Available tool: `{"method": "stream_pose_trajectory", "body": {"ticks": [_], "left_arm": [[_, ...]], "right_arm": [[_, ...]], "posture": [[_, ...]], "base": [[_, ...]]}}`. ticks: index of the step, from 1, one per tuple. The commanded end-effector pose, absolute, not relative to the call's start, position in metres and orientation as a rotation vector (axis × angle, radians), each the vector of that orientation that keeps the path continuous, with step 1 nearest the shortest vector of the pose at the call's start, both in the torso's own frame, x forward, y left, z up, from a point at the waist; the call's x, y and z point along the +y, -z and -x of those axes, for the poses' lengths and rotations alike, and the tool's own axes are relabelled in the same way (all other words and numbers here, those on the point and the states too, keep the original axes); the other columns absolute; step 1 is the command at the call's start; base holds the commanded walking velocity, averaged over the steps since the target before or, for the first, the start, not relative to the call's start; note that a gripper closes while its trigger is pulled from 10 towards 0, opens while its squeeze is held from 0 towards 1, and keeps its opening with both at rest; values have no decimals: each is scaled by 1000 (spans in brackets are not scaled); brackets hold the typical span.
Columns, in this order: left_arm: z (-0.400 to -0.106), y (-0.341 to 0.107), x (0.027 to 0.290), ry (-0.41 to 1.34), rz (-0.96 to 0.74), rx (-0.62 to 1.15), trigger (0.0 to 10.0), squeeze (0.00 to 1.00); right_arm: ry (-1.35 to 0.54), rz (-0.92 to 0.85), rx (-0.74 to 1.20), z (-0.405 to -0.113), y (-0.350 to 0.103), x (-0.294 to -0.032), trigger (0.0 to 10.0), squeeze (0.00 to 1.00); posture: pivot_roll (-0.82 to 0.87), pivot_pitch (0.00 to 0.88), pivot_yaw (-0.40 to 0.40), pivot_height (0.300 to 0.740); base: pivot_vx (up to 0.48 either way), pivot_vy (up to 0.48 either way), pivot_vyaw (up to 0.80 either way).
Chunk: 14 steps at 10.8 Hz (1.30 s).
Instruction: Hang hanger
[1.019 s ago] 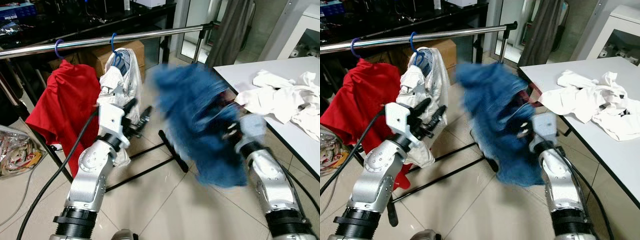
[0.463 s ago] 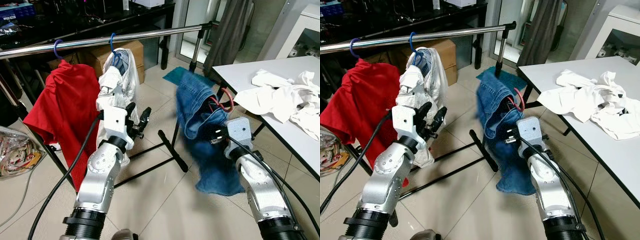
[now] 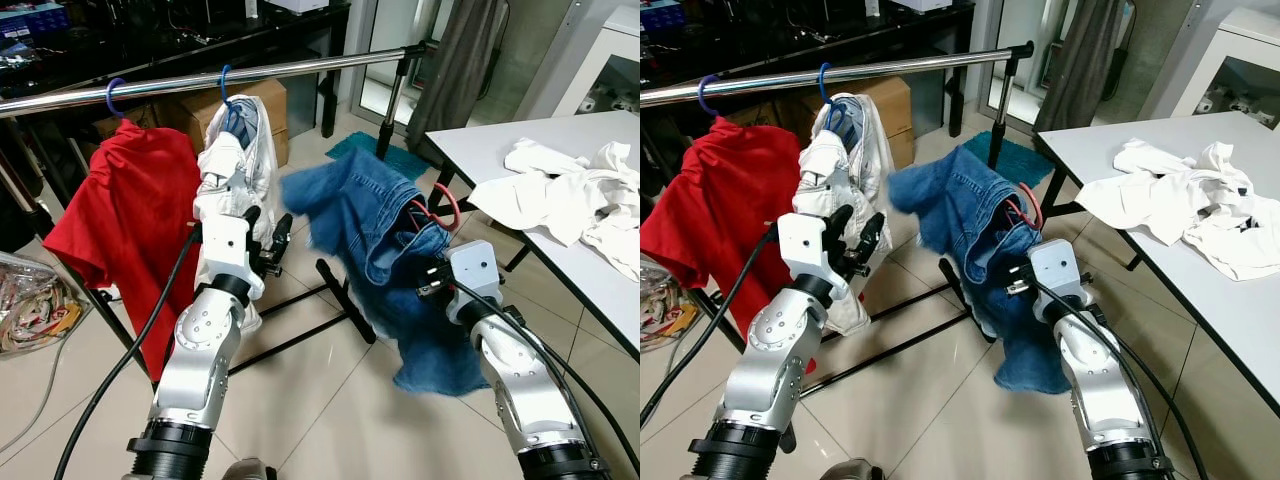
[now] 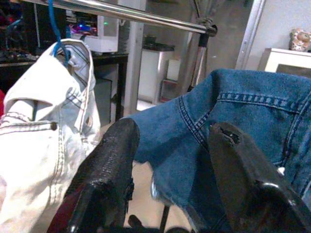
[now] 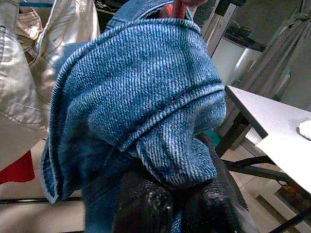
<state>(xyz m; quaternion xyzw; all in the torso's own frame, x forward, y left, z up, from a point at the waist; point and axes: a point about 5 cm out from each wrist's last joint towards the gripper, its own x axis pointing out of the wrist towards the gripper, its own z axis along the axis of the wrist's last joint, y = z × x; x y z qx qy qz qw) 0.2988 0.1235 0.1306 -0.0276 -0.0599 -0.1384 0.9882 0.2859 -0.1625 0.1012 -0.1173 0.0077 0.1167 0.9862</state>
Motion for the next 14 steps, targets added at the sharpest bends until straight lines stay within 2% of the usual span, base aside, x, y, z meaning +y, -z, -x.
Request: {"method": "stream_pose_trajectory", "body": {"ticks": [1, 4, 14], "left_arm": [[-298, -132, 121, 274, 55, -126, 10000, 0], [-300, -132, 121, 266, 55, -124, 10000, 0], [-302, -133, 121, 280, 46, -127, 10000, 0]], "right_arm": [[-248, 240, -35, -289, -113, -158, 10000, 0], [-259, 251, -38, -289, -115, -158, 10000, 0], [-297, 264, -42, -290, -116, -153, 10000, 0]], "posture": [[88, 6, -37, 723], [88, 4, -40, 723], [88, 0, -30, 723]], "base": [[0, 0, 0], [0, 0, 0], [353, 0, 0]]}}
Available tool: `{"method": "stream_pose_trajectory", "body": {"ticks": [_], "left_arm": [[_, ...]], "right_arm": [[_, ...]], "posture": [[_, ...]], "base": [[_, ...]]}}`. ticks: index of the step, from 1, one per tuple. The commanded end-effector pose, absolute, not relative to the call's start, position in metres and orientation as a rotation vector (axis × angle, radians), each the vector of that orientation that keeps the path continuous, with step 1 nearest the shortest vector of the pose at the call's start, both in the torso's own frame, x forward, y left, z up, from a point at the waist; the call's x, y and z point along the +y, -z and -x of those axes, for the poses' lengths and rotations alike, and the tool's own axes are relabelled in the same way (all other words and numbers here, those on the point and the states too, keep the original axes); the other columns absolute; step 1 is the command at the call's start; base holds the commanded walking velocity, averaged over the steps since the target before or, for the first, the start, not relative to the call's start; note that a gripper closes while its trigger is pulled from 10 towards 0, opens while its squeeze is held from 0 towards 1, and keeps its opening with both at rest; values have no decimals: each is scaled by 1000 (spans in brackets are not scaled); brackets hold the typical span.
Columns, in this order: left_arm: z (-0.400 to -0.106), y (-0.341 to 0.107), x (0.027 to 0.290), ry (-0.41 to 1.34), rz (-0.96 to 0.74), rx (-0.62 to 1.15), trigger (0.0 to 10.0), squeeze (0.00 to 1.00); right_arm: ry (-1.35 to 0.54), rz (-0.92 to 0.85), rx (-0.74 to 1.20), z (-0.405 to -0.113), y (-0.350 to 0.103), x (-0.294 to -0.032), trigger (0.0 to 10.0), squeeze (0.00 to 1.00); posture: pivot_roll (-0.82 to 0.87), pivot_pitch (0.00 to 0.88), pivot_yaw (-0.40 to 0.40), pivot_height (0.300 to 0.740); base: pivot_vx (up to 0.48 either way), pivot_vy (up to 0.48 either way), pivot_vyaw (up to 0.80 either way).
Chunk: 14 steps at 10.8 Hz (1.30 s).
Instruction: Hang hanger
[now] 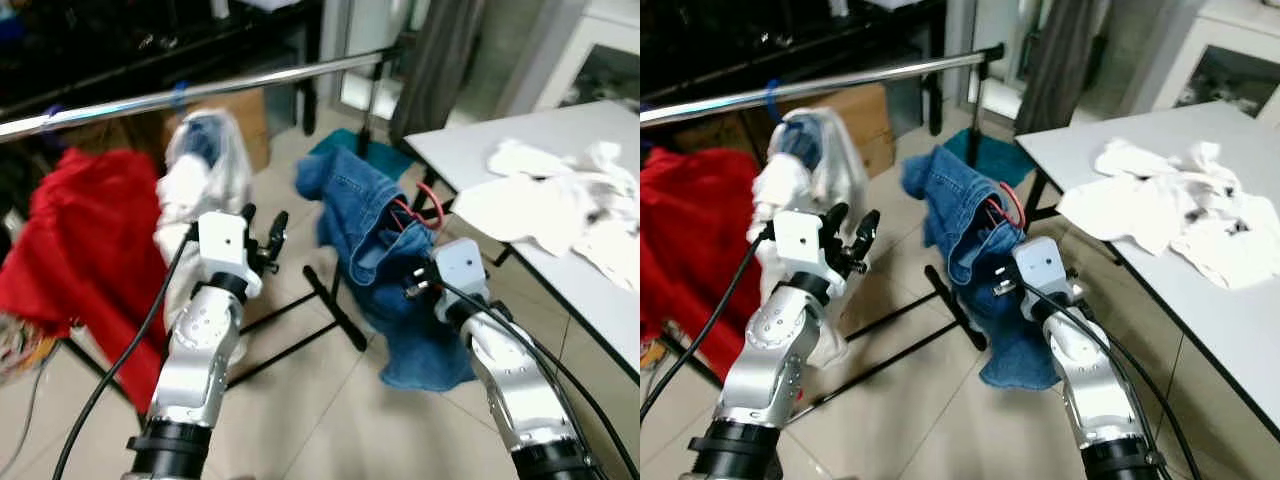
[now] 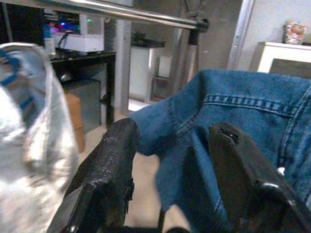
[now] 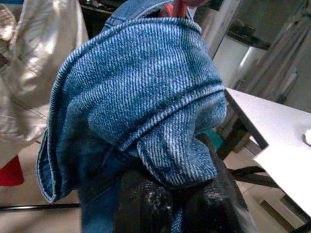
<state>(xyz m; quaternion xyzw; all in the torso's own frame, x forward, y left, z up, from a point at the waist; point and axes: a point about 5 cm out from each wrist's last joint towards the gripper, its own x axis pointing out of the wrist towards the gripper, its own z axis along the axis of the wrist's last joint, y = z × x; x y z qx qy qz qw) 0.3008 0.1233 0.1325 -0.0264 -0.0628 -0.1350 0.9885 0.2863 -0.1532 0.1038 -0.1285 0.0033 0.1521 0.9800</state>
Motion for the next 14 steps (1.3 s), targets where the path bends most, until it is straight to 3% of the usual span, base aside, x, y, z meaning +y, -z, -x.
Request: {"method": "stream_pose_trajectory", "body": {"ticks": [1, 14], "left_arm": [[-302, -133, 120, 280, 47, -128, 10000, 0], [-302, -133, 120, 273, 52, -132, 10000, 0]], "right_arm": [[-302, 270, -51, -290, -118, -153, 10000, 0], [-370, 306, -54, -291, -118, -143, 10000, 0]], "posture": [[88, 0, -33, 723], [95, 1, -41, 723]], "base": [[409, 0, 0], [449, 0, 0]]}}
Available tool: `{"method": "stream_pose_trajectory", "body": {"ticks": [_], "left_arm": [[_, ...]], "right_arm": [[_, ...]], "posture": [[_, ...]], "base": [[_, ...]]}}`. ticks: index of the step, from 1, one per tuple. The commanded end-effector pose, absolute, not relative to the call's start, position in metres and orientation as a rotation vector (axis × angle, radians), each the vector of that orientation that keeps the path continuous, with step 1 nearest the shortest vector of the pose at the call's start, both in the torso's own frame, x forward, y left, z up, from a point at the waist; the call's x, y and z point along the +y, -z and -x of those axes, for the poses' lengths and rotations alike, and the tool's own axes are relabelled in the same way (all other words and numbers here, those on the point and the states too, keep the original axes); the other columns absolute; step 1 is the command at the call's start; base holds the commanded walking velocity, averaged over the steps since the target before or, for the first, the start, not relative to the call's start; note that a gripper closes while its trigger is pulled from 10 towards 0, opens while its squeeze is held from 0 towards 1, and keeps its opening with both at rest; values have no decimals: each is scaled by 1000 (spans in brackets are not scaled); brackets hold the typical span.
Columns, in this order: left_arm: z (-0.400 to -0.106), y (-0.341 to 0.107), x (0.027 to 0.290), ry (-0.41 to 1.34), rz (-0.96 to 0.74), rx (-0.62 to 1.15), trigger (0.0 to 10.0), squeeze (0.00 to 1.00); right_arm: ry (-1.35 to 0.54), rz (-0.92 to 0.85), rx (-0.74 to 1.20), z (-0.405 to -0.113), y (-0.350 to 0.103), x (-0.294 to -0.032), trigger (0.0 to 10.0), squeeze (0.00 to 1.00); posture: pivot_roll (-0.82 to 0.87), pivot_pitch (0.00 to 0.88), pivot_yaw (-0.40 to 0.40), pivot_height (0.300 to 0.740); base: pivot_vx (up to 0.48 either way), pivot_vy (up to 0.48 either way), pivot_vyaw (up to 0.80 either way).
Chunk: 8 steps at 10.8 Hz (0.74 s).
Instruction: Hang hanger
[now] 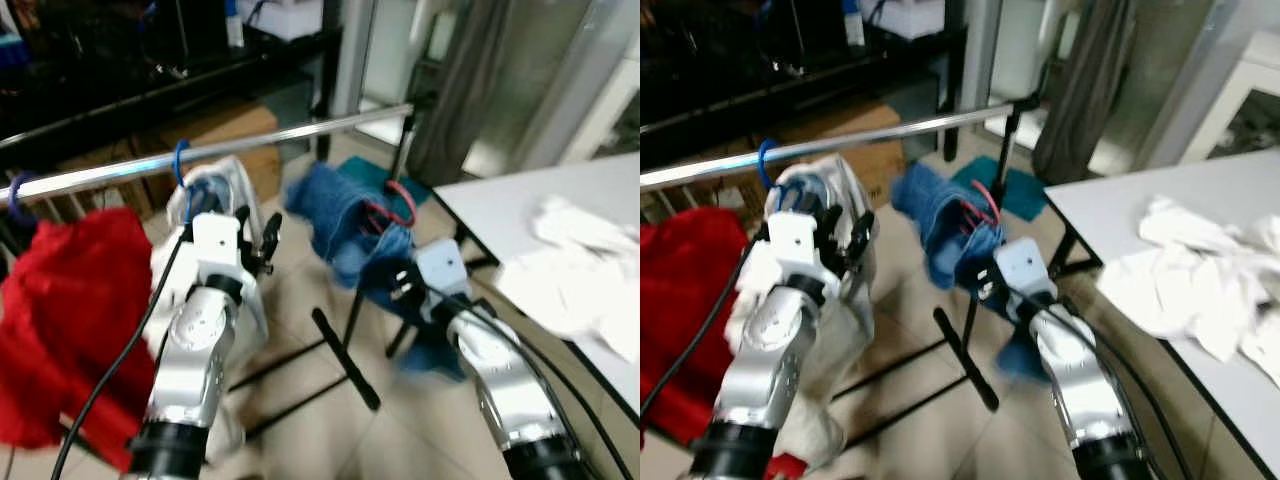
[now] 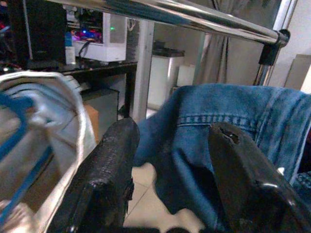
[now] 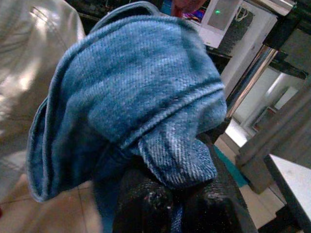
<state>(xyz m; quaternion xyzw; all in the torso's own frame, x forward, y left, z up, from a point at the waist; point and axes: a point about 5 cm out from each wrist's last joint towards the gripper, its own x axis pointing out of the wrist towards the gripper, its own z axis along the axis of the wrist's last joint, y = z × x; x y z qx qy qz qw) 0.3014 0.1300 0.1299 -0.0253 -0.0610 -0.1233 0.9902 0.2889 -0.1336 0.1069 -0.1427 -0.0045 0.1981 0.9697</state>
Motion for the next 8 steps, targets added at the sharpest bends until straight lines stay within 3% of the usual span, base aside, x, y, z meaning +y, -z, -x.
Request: {"method": "stream_pose_trajectory", "body": {"ticks": [1, 7, 8], "left_arm": [[-301, -133, 121, 271, 53, -133, 10000, 0], [-302, -133, 121, 266, 58, -133, 10000, 0], [-302, -133, 120, 277, 59, -139, 10000, 0]], "right_arm": [[-396, 329, -61, -291, -118, -139, 10000, 0], [-463, 371, -117, -298, -133, -126, 10000, 0], [-463, 371, -127, -300, -136, -124, 10000, 0]], "posture": [[96, 1, -41, 723], [98, 0, -42, 723], [98, 0, -39, 723]], "base": [[442, 0, 0], [408, 0, 0], [0, 0, 0]]}}
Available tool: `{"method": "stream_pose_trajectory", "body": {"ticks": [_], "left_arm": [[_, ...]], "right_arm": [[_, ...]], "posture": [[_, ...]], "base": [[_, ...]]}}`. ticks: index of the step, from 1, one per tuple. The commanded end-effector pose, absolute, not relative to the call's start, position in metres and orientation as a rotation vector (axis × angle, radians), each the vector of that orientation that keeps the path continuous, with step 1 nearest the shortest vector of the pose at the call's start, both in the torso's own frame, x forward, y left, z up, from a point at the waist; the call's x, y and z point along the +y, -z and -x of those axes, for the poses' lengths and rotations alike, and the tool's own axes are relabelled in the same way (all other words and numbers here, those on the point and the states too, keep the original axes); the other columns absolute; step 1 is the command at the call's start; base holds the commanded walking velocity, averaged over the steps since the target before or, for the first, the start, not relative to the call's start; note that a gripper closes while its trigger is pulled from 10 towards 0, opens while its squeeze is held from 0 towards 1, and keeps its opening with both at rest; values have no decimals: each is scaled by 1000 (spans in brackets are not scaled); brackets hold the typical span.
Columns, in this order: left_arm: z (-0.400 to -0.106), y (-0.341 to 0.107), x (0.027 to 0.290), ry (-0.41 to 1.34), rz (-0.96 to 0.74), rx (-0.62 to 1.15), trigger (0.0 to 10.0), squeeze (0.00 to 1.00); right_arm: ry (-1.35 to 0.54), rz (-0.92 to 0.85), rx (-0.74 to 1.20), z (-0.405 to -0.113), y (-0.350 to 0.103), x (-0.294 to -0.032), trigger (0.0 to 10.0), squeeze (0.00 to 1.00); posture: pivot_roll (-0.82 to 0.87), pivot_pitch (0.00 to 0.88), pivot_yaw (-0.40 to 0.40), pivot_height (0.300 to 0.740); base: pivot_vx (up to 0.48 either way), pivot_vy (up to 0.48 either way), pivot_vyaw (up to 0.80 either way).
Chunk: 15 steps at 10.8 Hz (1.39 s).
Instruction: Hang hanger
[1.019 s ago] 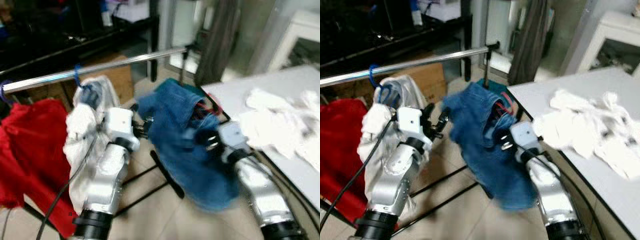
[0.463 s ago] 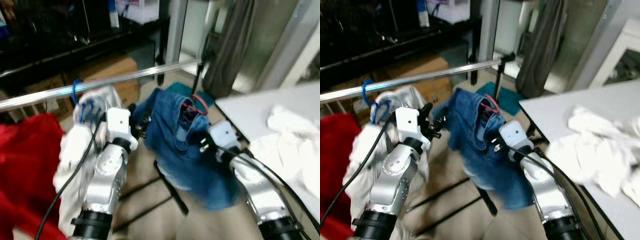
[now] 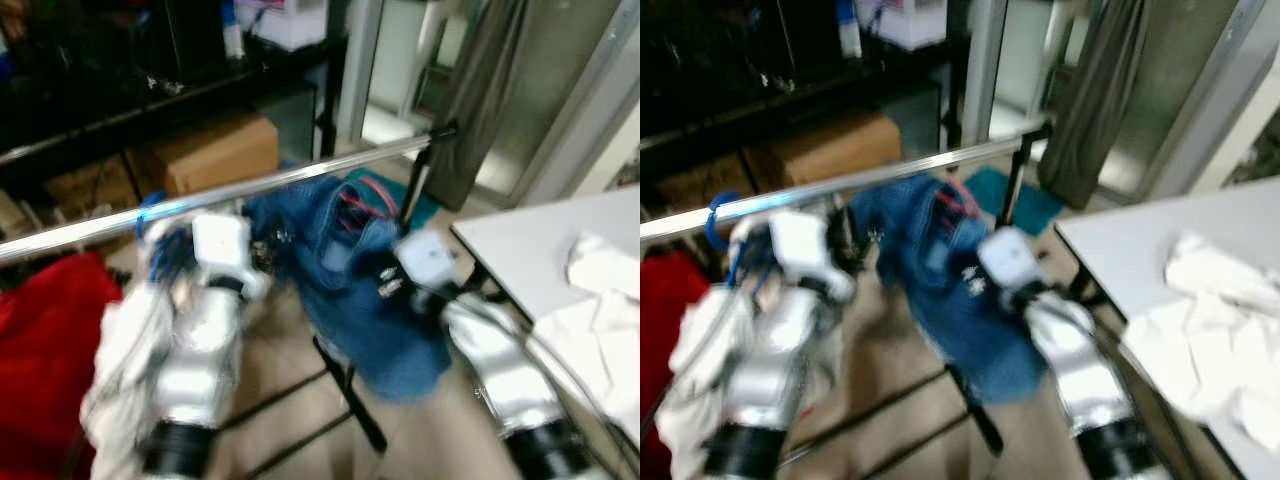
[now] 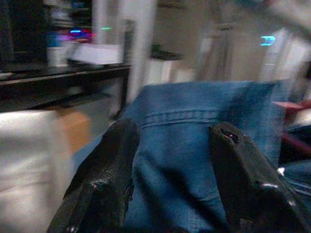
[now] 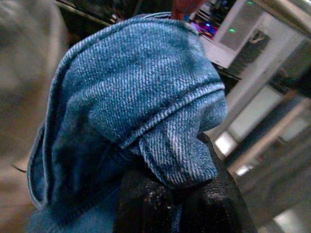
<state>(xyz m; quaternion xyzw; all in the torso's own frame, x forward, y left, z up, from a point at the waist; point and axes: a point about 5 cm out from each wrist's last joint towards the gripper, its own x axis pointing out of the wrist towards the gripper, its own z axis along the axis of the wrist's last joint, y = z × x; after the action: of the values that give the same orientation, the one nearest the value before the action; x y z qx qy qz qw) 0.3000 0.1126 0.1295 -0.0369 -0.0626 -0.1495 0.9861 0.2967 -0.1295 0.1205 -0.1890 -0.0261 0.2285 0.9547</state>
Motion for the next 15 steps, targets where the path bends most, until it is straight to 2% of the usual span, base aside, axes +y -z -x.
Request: {"method": "stream_pose_trajectory", "body": {"ticks": [1, 5, 8, 11, 15], "left_arm": [[-301, -136, 118, 296, 61, -149, 10000, 0], [-303, -135, 116, 308, 43, -149, 10000, 0], [-298, -130, 104, 406, -152, -171, 10000, 0], [-298, -128, 98, 462, -238, -184, 10000, 0], [-292, -123, 97, 550, -338, -199, 10000, 0]], "right_arm": [[-461, 369, -138, -302, -140, -122, 10000, 0], [-482, 466, -60, -312, -149, -120, 10000, 0], [-556, 523, -8, -318, -163, -113, 10000, 0], [-614, 588, 58, -327, -174, -105, 10000, 0], [-563, 620, 131, -348, -184, -110, 10000, 0]], "posture": [[99, 0, -36, 723], [92, 0, -34, 723], [99, 0, -39, 723], [99, 0, -43, 723], [117, 0, -53, 723]], "base": [[0, 0, 0], [0, 0, 0], [0, 0, 0], [0, 0, 0], [0, 0, 0]]}}
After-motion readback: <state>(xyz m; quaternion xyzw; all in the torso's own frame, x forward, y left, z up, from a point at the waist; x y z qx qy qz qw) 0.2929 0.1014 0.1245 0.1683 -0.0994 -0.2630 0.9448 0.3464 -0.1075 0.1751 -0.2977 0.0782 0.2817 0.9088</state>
